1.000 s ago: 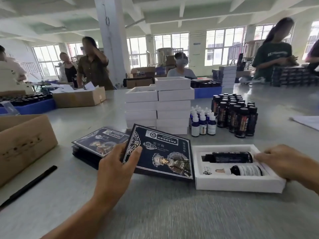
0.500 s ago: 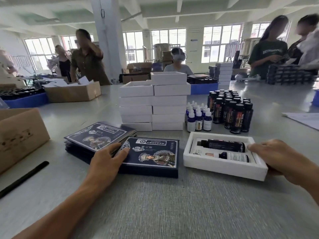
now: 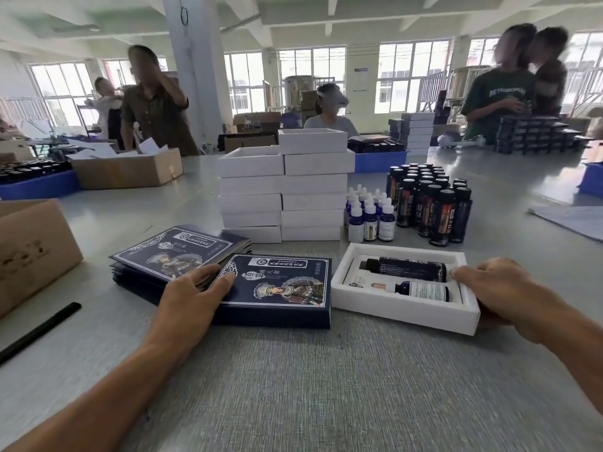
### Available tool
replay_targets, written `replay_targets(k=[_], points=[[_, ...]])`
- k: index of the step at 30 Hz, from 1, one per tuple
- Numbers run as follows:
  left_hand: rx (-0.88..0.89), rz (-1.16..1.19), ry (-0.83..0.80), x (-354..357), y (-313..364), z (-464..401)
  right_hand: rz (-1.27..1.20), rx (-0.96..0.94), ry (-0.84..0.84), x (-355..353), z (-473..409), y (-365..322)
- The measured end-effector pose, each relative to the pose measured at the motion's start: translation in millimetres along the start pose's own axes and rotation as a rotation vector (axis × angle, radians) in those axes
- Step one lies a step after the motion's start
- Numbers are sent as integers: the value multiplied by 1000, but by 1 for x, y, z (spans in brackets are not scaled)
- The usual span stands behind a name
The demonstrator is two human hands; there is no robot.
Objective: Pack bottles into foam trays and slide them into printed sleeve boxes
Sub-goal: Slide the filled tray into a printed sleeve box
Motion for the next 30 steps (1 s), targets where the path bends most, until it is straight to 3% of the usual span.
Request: replay_targets(k=[16,26,30], points=[[42,-39,64,1,2,6,45,1,-343,-7,10,-10],[26,-82,75,0,0,6,48,-2,-455,-17,17,-12],[7,-42,30,0,-3,6,47,-13,-400,-16,15,-13]])
Point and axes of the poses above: each hand's wrist, its own z-axis away from the middle knuckle, its own x-axis out of the palm, y = z × x, the point moved 3 cm from there along -z, towards the middle knuckle
